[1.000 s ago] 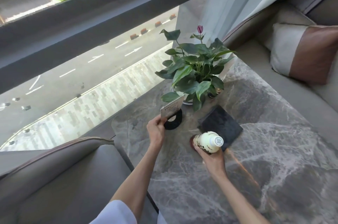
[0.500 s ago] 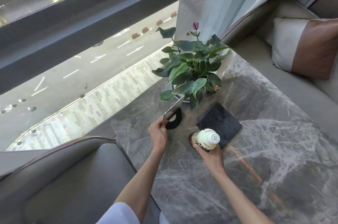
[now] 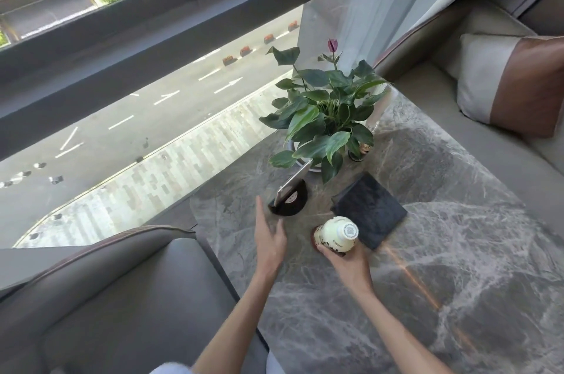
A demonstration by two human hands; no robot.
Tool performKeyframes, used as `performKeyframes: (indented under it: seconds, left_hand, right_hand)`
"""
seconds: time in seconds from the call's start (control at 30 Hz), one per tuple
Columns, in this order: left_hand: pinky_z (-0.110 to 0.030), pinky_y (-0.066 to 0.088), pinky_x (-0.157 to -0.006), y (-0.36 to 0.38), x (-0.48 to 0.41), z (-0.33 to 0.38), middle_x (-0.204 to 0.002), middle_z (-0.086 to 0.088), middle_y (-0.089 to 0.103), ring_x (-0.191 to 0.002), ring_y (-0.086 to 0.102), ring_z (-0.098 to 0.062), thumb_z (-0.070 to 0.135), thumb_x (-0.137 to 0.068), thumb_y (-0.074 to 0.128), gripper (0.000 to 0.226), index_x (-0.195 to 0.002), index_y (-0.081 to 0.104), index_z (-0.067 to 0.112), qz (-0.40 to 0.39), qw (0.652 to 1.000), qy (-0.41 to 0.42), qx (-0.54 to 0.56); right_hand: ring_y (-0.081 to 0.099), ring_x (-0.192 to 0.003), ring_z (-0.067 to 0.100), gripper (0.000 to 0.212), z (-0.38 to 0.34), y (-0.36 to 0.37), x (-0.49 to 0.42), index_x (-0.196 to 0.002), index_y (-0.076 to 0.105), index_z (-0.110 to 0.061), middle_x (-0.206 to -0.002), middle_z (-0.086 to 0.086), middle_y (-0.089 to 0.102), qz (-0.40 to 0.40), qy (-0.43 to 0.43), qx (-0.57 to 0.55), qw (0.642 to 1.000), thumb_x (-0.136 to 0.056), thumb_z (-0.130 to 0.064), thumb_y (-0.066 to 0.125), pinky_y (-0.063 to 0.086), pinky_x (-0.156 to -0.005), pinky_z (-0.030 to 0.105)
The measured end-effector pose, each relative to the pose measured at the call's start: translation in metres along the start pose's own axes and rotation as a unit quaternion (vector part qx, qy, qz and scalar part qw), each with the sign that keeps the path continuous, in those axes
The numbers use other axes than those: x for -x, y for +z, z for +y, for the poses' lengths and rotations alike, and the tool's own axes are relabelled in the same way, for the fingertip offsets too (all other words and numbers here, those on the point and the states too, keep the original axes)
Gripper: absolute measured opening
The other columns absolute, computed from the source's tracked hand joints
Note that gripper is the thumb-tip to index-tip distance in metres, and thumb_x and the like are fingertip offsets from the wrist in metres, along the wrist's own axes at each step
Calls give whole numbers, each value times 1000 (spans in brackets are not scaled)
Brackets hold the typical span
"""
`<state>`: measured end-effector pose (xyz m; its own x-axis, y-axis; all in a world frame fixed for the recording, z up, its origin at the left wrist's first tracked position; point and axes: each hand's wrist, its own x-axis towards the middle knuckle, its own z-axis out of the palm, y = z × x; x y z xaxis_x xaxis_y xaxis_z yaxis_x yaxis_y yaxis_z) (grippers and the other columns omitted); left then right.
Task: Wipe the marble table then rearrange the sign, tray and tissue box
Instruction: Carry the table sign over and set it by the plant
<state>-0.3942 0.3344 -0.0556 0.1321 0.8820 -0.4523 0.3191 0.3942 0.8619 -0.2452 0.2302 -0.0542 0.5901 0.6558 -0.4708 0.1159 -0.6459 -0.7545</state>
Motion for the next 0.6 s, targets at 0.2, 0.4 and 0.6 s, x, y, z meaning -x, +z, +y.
performKeyframes:
  seconds: [0.2,0.4,0.6]
  left_hand:
    - [-3,23,-111,-51,76,0,-154,29,24,-140,24,17,11,-81,66,91,-152,13,33,-234,970,17,66]
    - [-16,48,-92,-101,16,24,-115,16,60,-110,61,3,15,-71,84,67,-117,45,43,-40,995,86,-26]
    - [-31,53,-91,-119,-60,56,-107,18,62,-102,63,-3,23,-73,84,63,-122,44,35,-52,990,117,-55]
  right_hand:
    - [66,-100,-5,47,-32,61,43,-117,65,-32,-108,-15,72,-124,-62,51,989,-72,-42,70,54,-86,23]
    - [62,-86,5,12,-114,135,42,-99,63,-24,-88,-13,66,-140,-5,-84,987,-89,-21,58,46,-66,4]
    - [59,-118,24,53,-156,171,4,-138,46,-10,-136,16,58,-176,152,-358,904,-93,14,34,50,-98,28]
